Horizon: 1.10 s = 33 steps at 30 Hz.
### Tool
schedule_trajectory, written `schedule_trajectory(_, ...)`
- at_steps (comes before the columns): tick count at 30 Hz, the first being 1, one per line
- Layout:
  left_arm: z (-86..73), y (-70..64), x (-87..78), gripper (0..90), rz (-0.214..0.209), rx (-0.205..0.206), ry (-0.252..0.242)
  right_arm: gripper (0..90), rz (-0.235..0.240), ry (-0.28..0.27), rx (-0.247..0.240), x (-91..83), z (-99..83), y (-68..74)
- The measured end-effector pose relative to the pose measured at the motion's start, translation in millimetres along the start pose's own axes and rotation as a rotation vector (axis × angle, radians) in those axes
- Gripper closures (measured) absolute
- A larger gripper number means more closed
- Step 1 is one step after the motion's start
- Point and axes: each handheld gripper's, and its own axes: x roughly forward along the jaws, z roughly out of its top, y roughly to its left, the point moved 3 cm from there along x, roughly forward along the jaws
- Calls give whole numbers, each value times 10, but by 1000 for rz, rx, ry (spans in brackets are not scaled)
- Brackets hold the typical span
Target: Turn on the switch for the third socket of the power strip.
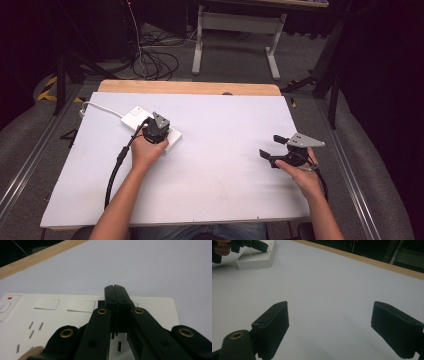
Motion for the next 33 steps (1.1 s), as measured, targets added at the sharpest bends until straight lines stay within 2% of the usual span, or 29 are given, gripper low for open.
schedule_trajectory(4,-27,35,21,889,20,10,-34,150,1,-2,2,0,3,9)
schedule_trajectory(5,-34,37,21,879,8,-2,-36,150,1,1,-4,0,0,6)
schedule_trajectory(9,-38,56,0,875,16,12,-28,150,2,0,-5,3,2,11)
schedule_trajectory(10,-34,57,-11,875,12,5,-37,150,0,2,-5,2,2,10)
schedule_trajectory(11,-9,69,-52,877,6,-8,-72,151,-1,3,-5,0,2,8)
schedule_trajectory(12,-9,69,-52,879,6,-8,-72,150,1,0,-1,-2,3,10)
schedule_trajectory(15,39,90,-135,885,3,-35,-125,150,1,-2,1,-3,4,8)
schedule_trajectory(19,61,118,-215,889,5,-41,-163,151,0,0,-1,0,3,6)
schedule_trajectory(24,50,175,-279,892,6,-51,-183,150,2,6,-1,17,-5,12)
schedule_trajectory(33,-45,330,-374,886,15,-52,-178,150,2,10,1,30,-10,18)
